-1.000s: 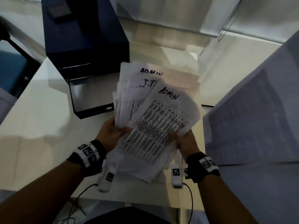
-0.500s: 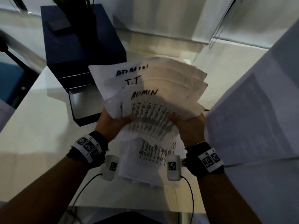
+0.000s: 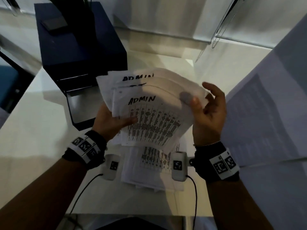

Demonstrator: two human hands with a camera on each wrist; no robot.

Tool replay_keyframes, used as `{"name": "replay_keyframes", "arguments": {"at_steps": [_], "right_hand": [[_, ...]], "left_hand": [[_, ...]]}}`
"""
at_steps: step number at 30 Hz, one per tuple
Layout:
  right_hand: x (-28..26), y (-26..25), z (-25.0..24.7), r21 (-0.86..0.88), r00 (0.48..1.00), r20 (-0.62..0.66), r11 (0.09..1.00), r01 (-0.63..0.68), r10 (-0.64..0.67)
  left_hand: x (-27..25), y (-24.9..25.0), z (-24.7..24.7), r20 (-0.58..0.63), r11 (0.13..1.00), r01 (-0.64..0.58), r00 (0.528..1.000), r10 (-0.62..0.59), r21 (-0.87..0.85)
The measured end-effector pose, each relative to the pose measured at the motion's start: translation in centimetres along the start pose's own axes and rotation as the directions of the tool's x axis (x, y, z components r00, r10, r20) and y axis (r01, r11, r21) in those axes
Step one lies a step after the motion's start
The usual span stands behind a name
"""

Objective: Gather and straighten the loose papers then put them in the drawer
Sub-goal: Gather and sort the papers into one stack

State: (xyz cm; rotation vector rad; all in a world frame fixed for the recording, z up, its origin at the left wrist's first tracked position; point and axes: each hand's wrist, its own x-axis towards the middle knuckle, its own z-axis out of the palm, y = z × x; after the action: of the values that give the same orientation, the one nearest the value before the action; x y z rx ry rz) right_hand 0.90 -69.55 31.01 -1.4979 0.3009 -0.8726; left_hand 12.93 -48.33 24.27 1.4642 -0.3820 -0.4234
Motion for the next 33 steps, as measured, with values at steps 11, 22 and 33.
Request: {"name": "replay_keyframes", "arguments": {"at_steps": [11,22,33], "right_hand": [[-1.9,4.3,-0.6,-0.165,0.983,-0.113,0.973,-0.16,0.142],[-6.7,17.0,-4.6,-0.7,0.627,-0.418,0.207,-0.684,0.658],[-7.4,19.6,-3.3,-0.705,0.597,-0.449,0.147,-0.694,0.665]], "left_hand": [[0.1,-1.6,0.3,-0.116,0.98,0.119,0.988,-0.101,0.157],[-2.4,-1.8,-1.2,-0.384,0.877,0.205,0.923,-0.026,0.434],[-4.1,-2.2,-7.5,-0.542,0.86,0.396,0.821,-0.177,0.32]]}}
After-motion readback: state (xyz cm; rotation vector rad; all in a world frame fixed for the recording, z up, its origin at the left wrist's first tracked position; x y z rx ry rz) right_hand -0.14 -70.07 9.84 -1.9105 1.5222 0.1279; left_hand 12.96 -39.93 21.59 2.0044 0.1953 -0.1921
